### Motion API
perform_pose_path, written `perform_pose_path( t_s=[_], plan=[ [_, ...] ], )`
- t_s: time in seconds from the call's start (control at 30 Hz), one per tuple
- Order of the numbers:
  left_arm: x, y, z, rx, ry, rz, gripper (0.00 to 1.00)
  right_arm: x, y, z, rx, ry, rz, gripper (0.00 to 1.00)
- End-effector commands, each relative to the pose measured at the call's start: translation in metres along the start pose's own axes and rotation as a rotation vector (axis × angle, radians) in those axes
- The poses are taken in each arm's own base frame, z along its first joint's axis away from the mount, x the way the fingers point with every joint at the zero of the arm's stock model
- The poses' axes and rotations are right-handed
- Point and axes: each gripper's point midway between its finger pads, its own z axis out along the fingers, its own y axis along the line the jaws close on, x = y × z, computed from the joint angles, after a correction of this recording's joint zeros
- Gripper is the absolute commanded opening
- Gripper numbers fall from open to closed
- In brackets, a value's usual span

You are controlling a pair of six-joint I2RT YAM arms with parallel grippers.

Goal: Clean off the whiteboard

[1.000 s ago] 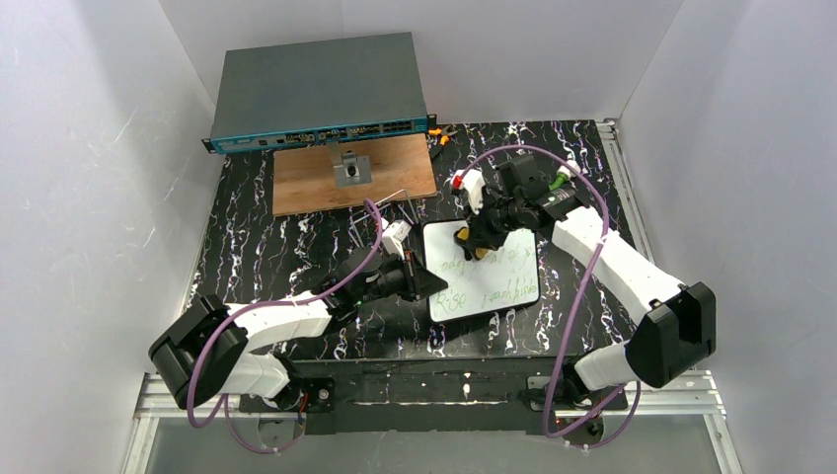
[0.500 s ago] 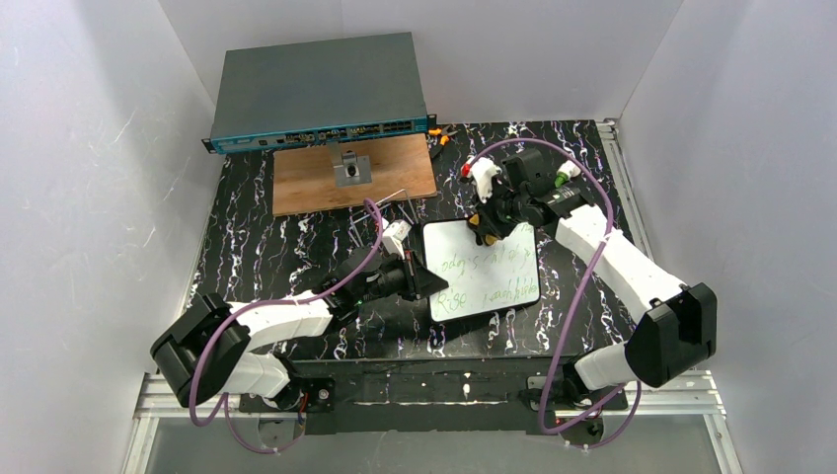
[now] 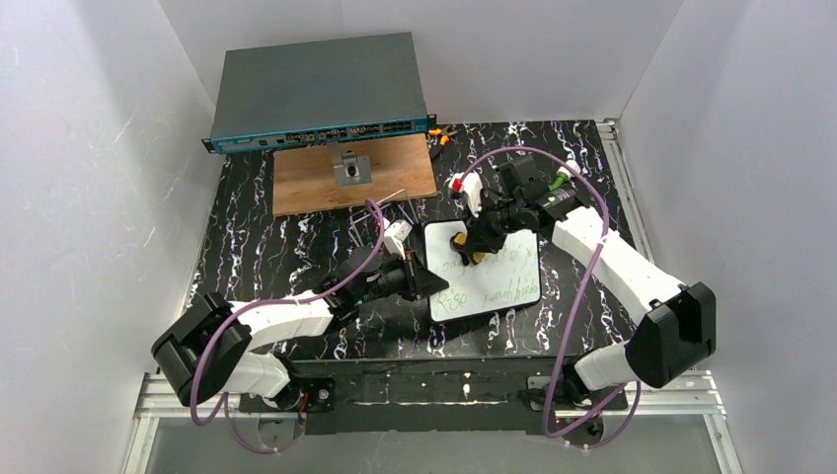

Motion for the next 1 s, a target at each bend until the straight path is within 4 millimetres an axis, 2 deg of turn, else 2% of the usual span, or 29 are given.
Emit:
perform_pose_path(
  t_s=[0.0,0.07,0.13,0.2,0.4,0.47,0.6,0.8,0.87,0.97],
  plan=[
    [0.006,0.0,0.001,0.013,0.032,0.043,0.0,-0.013,-0.024,-0.011,0.158,-0.035,0.008,0.01],
    [0.005,0.0,0.001,0.013,0.032,0.044,0.0,-0.014,-0.047,-0.018,0.277,-0.033,0.027,0.01],
    [0.006,0.0,0.001,0.013,0.034,0.042,0.0,-0.013,-0.049,-0.02,0.268,-0.038,0.044,0.01],
    [0.007,0.0,0.001,0.012,0.037,0.042,0.0,-0.007,-0.033,-0.015,0.182,-0.03,0.033,0.01],
    [0.006,-0.001,0.002,0.014,0.039,0.043,0.0,0.0,0.036,-0.012,-0.15,-0.042,-0.088,0.01],
    [0.006,0.0,0.002,0.012,0.038,0.042,0.0,0.003,0.043,-0.013,-0.181,-0.044,-0.112,0.01],
    [0.007,0.001,0.001,0.011,0.037,0.042,0.0,0.013,0.014,-0.008,-0.021,-0.01,-0.089,0.01],
    [0.007,0.0,0.001,0.013,0.038,0.043,0.0,0.019,-0.031,-0.015,0.179,-0.014,-0.004,0.01],
    [0.007,0.0,0.001,0.014,0.038,0.044,0.0,0.021,-0.034,-0.016,0.188,-0.013,0.002,0.01],
    [0.008,0.001,0.0,0.015,0.035,0.044,0.0,0.021,-0.018,-0.015,0.104,-0.019,-0.013,0.01]
  ],
)
